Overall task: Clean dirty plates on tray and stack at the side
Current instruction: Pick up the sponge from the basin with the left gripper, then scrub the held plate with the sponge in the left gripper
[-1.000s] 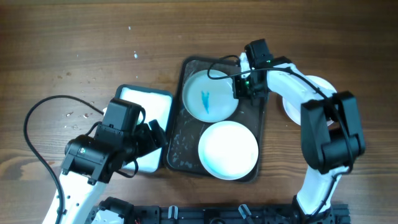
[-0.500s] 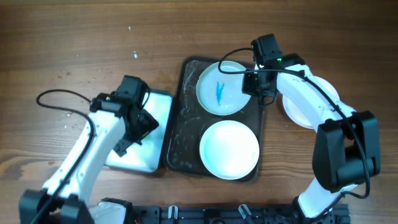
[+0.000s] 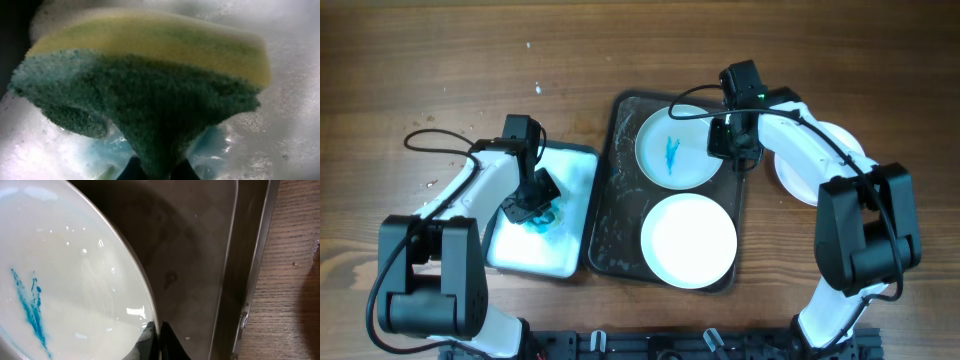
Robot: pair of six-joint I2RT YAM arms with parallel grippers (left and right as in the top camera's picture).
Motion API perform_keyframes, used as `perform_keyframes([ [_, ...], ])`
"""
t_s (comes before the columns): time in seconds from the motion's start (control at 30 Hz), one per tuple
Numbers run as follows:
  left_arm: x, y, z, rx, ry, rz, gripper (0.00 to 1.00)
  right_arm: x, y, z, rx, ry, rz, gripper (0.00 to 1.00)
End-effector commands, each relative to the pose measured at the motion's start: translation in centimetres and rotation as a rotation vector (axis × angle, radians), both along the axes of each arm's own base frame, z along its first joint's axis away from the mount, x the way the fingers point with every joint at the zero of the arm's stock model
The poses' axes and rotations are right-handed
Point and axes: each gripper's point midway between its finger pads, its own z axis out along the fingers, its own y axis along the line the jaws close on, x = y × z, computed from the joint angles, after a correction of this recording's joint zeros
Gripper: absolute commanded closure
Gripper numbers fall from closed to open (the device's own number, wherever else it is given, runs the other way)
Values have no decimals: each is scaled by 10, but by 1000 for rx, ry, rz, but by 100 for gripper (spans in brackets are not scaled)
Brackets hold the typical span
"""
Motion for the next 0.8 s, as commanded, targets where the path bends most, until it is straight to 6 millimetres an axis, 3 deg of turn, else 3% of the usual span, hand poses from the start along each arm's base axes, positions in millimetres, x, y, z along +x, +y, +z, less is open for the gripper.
perform_keyframes([
  [0.0, -5, -15, -3, -87, 36, -26, 96, -2, 1, -5, -8, 17, 8, 96],
  [0.07, 5, -21, 16, -115, -3, -28, 94, -2, 1, -5, -8, 17, 8, 96],
  [0.17, 15, -24, 55, -134, -68, -39, 53, -2, 1, -5, -8, 18, 9, 96],
  [0.2, 17, -23, 61, -130, -86, -51, 45, -3, 1, -5, -9, 19, 8, 96],
  [0.27, 17, -15, 65, -79, -105, -60, 41, -3, 0, -5, -9, 22, 8, 96],
  [0.37, 4, 22, 48, 129, -53, -51, 44, -4, 0, -5, -11, 25, 9, 96],
  [0.43, -3, 29, 24, 167, -31, -52, 45, -5, 0, -5, -12, 31, 9, 96],
  [0.5, -2, 22, 3, 127, -39, -52, 45, -6, 0, -5, -12, 32, 8, 96],
  [0.53, 1, 17, -6, 98, -46, -52, 49, -6, 0, -5, -12, 32, 8, 96],
  [0.57, 4, 11, -11, 65, -53, -56, 71, -6, 0, -5, -12, 32, 9, 96],
  [0.6, 7, 6, -12, 36, -62, -58, 96, -6, -1, -6, -13, 35, 8, 96],
  [0.67, 15, -3, -5, -14, -84, -59, 96, -9, -1, -6, -16, 44, 9, 96],
  [0.77, 31, -13, 29, -63, -110, -60, 96, -11, -2, -6, -23, 53, 35, 96],
])
